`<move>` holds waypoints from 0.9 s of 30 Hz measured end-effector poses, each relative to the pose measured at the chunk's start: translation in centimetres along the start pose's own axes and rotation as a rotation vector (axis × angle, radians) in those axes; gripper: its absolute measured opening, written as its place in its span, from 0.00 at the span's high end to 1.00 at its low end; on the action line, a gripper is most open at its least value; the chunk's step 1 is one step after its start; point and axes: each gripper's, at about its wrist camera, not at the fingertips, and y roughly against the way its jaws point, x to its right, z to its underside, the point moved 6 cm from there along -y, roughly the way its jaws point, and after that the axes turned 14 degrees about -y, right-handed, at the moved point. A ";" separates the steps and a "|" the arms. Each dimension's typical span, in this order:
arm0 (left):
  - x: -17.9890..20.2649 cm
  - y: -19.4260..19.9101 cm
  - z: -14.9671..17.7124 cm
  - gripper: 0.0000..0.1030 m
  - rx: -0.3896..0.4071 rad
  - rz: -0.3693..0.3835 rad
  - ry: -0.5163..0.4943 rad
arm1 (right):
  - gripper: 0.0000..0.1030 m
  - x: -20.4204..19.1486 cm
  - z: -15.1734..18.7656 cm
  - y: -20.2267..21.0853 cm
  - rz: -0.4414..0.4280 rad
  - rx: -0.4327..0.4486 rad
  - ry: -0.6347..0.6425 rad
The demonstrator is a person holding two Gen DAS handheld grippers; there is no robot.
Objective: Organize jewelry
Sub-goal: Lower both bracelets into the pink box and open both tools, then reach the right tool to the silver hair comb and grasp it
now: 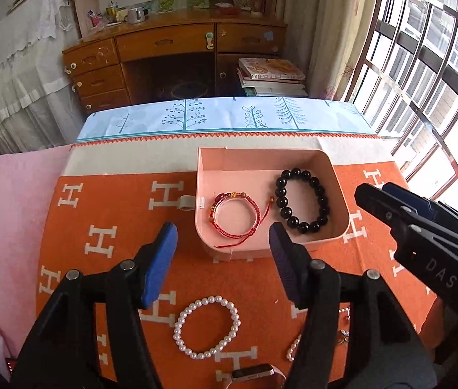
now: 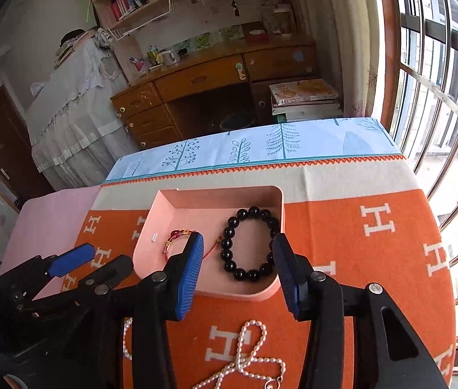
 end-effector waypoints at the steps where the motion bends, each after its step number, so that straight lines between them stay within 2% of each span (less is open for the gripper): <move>1: 0.0 0.7 0.2 0.45 0.006 0.009 0.004 | 0.56 0.1 0.3 0.7 0.000 0.004 0.001; 5: -0.2 3.3 1.4 0.45 0.023 0.021 0.018 | 0.56 0.6 2.1 3.8 -0.010 0.020 0.002; 9: -0.4 6.0 2.9 0.45 0.032 -0.015 0.015 | 0.56 0.9 4.0 6.7 -0.001 0.040 0.034; 19: -0.6 10.2 8.7 0.45 0.014 -0.035 0.090 | 0.56 2.1 8.9 13.9 -0.044 0.069 0.081; 27: 2.1 10.7 13.0 0.45 0.006 -0.055 0.015 | 0.56 5.4 12.3 17.7 -0.039 0.058 0.065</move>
